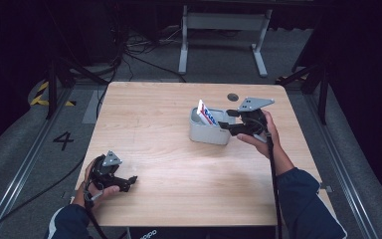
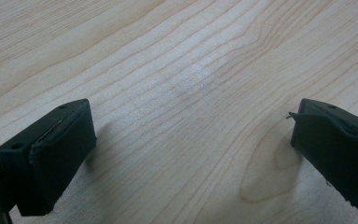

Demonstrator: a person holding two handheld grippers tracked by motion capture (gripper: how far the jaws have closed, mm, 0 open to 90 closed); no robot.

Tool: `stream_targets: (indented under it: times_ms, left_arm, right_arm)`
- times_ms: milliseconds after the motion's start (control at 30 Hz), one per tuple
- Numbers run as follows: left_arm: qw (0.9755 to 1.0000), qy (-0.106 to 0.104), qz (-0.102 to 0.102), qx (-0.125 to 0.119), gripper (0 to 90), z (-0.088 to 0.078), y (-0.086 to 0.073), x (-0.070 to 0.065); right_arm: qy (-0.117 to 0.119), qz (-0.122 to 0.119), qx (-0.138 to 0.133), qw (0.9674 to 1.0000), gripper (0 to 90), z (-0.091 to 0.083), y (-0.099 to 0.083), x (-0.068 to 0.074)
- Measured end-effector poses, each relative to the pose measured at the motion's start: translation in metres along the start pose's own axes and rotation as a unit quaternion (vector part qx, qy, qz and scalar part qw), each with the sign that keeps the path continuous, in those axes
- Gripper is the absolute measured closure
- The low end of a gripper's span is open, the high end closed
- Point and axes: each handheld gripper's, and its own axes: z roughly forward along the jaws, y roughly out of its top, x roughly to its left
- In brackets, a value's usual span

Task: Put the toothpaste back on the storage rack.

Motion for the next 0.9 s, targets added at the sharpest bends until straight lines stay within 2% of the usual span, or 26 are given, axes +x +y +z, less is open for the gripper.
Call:
stream_targets:
  times_ms: [533,900]
  left_arm:
    - [1.0,0.0,0.0,0.0,0.2,0.0,0.0,0.0]
    - [1.0,0.0,0.0,0.0,0.2,0.0,0.0,0.0]
  right_arm:
    - [-0.02,-0.026,0.008,0.9994,42.0,-0.029,-0.011,0.007]
    - [-0.03,-0.037,0.011,0.9988,40.8,-0.049,-0.027,0.009]
